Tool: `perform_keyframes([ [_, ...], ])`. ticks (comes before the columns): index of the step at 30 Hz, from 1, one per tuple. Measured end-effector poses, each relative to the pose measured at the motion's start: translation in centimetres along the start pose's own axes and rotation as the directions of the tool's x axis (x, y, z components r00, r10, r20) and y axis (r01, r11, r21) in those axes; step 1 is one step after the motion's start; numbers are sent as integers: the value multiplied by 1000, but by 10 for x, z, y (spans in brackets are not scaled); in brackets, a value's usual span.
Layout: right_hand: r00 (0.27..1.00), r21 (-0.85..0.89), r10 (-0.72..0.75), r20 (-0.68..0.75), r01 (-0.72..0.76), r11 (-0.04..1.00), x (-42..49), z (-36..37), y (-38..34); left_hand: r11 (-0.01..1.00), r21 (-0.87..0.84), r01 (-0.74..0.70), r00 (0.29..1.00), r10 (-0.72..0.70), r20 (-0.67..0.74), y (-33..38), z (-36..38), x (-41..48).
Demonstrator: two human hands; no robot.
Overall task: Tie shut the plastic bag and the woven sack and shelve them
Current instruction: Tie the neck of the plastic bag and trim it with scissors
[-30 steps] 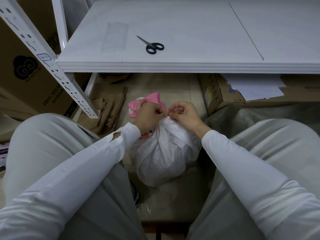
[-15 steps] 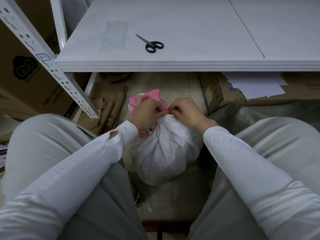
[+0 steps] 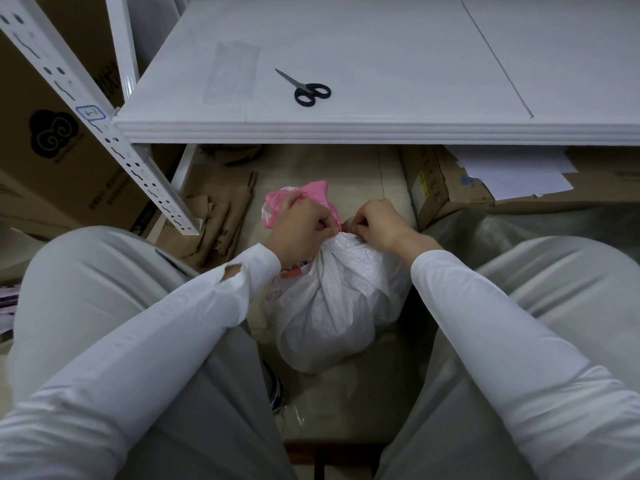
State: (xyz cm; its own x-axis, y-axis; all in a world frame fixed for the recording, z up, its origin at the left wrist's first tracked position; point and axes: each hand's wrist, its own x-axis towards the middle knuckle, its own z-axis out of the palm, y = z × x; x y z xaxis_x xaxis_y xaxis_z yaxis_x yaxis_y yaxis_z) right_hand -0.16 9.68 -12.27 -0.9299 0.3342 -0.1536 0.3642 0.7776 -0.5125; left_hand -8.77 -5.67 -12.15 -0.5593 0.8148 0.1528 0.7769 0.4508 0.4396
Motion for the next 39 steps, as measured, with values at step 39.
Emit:
perform_keyframes([
  [39,932,865,360,-28,-158,477,-17,22,-16,974,-101,204,978,-207,-13,5,5,2],
])
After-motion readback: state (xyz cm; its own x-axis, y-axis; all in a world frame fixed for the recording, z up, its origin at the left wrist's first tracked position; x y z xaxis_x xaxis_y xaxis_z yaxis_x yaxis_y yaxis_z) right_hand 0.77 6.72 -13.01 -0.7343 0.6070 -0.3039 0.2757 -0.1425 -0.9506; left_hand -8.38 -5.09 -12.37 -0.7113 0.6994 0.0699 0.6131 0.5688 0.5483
